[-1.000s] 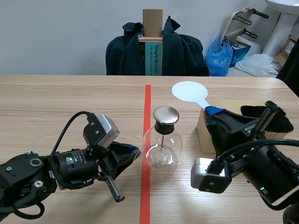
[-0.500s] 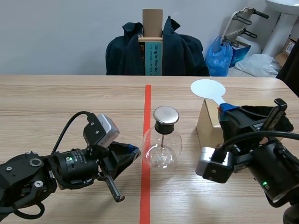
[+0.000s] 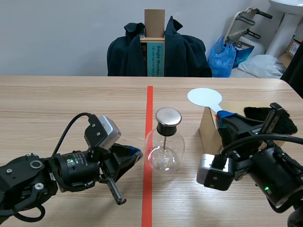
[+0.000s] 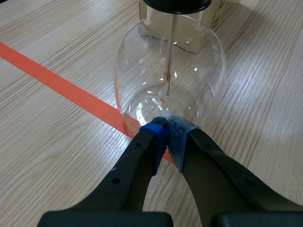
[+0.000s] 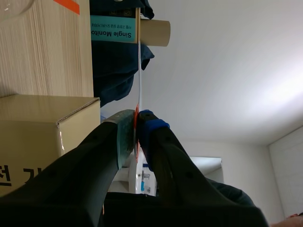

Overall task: Do the electroscope experiment.
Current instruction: 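Bring the plate to the electroscope and point at the metal foil, then move the plate toward and away from the electroscope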

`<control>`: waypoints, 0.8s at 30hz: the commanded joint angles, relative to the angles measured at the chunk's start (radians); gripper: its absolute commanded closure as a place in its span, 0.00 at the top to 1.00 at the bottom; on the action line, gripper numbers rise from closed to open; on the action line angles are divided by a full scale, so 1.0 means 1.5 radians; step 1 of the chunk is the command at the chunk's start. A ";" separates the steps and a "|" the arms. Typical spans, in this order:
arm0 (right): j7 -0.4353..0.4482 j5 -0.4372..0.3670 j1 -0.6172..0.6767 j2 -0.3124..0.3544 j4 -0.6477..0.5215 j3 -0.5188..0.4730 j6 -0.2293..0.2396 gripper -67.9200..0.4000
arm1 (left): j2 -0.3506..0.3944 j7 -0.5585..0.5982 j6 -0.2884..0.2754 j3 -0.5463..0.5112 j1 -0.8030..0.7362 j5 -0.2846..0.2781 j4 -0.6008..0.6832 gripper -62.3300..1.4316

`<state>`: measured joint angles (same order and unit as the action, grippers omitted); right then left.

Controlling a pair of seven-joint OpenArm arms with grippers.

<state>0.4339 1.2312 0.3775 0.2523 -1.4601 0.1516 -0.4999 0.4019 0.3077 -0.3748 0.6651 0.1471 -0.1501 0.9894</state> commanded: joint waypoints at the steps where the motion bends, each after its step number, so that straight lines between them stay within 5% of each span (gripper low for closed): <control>1: 0.011 -0.002 -0.008 0.005 -0.011 -0.005 -0.014 0.02 | -0.003 0.009 -0.001 -0.002 0.007 -0.006 0.004 0.05; 11: 0.108 -0.002 -0.008 0.005 -0.011 -0.005 -0.046 0.02 | -0.003 0.009 -0.001 -0.002 0.007 -0.006 0.004 0.05; 24: 0.214 -0.002 -0.008 0.005 -0.011 -0.005 -0.045 0.02 | -0.003 0.009 -0.001 -0.002 0.007 -0.006 0.004 0.05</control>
<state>0.7494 1.2346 0.3775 0.2527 -1.4601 0.1516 -0.5575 0.4019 0.3080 -0.3748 0.6651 0.1471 -0.1501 0.9894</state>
